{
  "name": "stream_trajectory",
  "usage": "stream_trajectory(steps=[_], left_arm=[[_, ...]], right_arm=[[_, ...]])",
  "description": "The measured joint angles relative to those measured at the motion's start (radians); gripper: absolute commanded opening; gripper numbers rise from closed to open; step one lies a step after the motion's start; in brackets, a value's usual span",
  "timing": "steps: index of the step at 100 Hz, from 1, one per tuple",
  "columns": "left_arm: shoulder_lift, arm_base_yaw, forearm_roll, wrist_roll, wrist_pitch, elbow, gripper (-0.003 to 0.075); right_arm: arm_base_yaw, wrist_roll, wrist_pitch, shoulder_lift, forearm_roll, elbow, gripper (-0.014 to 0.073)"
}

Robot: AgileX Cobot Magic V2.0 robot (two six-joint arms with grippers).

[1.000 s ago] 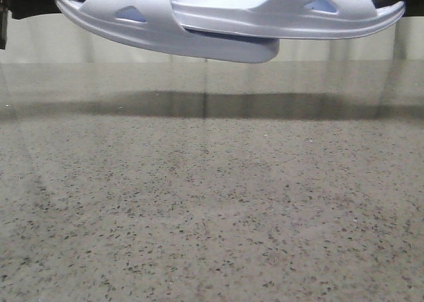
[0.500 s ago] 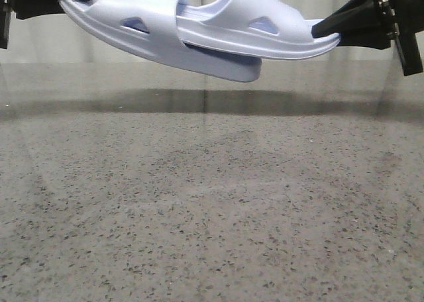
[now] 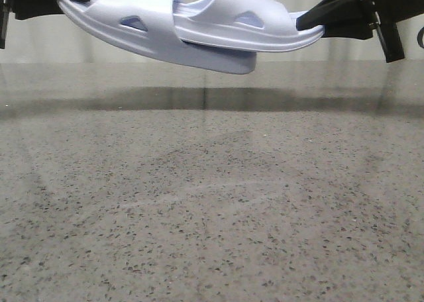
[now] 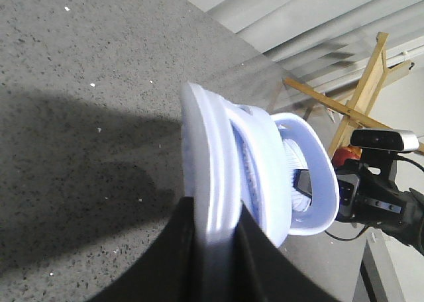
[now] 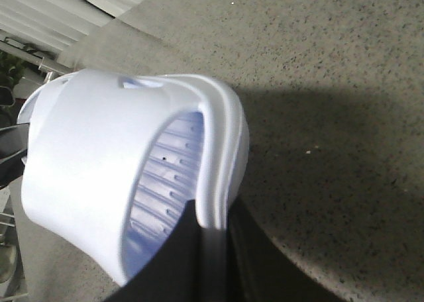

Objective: Insert blue slippers together front up
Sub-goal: 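Bring the right gripper's slipper over the left gripper's slipper, nesting them, then lower the nested slippers onto the table and open both grippers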

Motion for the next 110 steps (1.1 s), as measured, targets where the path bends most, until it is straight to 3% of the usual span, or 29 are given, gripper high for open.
stream_trajectory(steps=[17,59,84,110], left_arm=[[0.0,0.015,-0.002,-0.006,0.037,0.0,0.0015],[-0.024,0.08,0.012,-0.016,0.062,0.0,0.0015],[-0.024,0.081,0.138,-0.015,0.058,0.0,0.0015],[-0.005,0.068,0.283,-0.015,-0.059,0.0,0.0016]], right_arm=[[-0.064,0.013,0.141,0.0,-0.023,0.0,0.0182],[-0.245,0.048,0.173,-0.048,-0.065,-0.002,0.0184],[-0.262,0.068,0.18,-0.095,-0.113,-0.002,0.0184],[-0.262,0.083,0.183,-0.107,-0.133,-0.002,0.0184]])
